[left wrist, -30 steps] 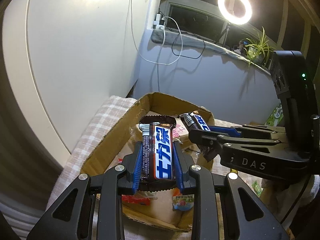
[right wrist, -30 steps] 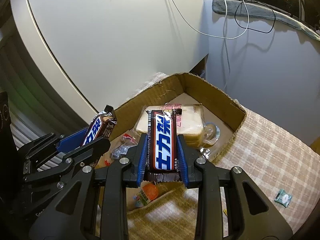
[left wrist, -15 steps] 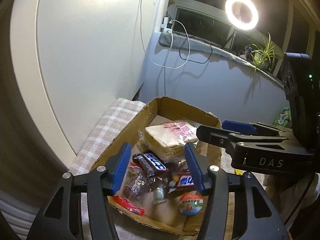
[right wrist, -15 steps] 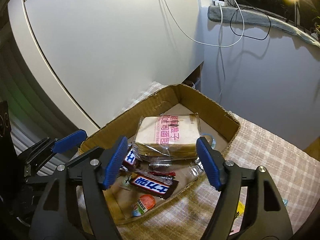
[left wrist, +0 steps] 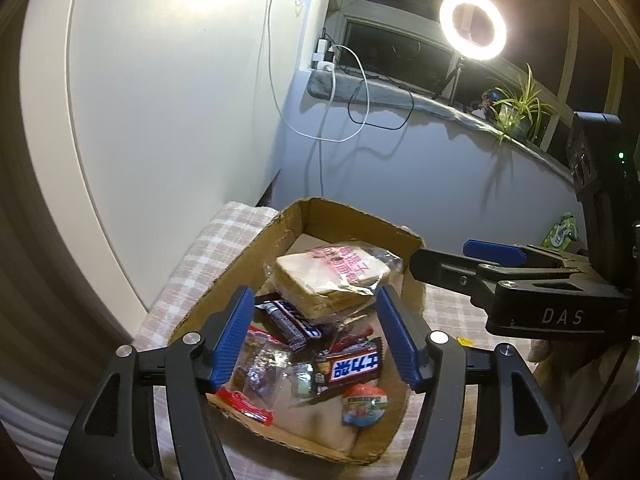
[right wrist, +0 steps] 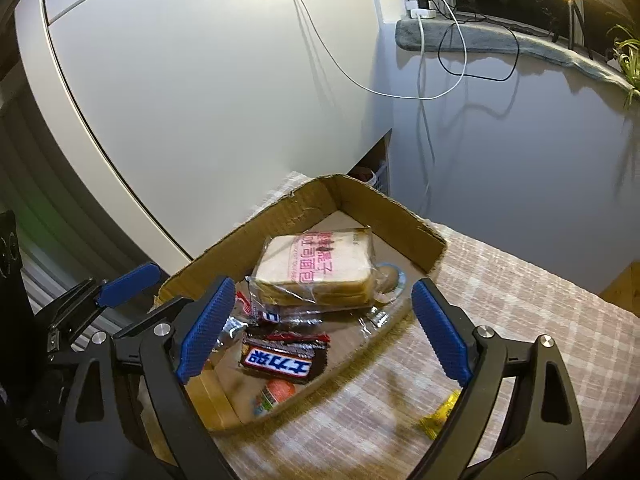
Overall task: Organize snacks
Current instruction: 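Withdraw both open grippers from the box toward the remaining candies, then grasp the yellow candy with the left gripper while the right grasps the mint candy, then carry the yellow and mint candies over the cardboard box with both grippers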
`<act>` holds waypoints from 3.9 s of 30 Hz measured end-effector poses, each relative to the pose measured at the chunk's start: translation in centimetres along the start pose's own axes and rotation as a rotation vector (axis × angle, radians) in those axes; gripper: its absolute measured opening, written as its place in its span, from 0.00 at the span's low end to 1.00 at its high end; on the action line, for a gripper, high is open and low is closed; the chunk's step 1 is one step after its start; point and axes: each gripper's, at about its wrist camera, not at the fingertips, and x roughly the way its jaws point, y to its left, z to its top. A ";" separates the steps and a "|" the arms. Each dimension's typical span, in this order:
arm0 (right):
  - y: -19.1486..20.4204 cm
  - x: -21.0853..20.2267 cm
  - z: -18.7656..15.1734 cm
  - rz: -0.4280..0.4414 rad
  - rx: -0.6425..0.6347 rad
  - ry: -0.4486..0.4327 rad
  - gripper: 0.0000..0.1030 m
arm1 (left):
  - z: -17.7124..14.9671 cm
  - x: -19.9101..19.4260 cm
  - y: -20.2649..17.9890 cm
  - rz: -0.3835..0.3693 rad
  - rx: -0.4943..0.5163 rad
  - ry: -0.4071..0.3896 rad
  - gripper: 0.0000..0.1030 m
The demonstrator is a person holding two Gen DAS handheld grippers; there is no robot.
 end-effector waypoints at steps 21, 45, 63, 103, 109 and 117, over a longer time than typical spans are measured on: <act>-9.6 -6.9 -4.1 -0.101 0.099 -0.016 0.90 | -1.5 0.7 -7.6 -0.135 0.126 0.057 0.62; -17.4 -3.6 -10.6 -0.128 -0.059 0.203 0.65 | -5.6 7.6 -14.5 -0.244 0.226 0.292 0.34; -18.4 0.2 -10.3 -0.108 -0.187 0.249 0.63 | -7.2 11.6 -16.8 -0.203 0.350 0.362 0.34; -15.4 -8.2 -8.8 -0.074 -0.078 0.042 0.24 | -4.1 5.1 -14.9 -0.195 0.268 0.179 0.22; -12.3 -9.2 -7.0 -0.029 -0.087 -0.014 0.24 | -3.1 3.0 -13.5 -0.178 0.253 0.122 0.22; -8.2 -8.2 -5.1 0.014 -0.119 -0.048 0.24 | -2.3 1.0 -10.8 -0.159 0.212 0.066 0.22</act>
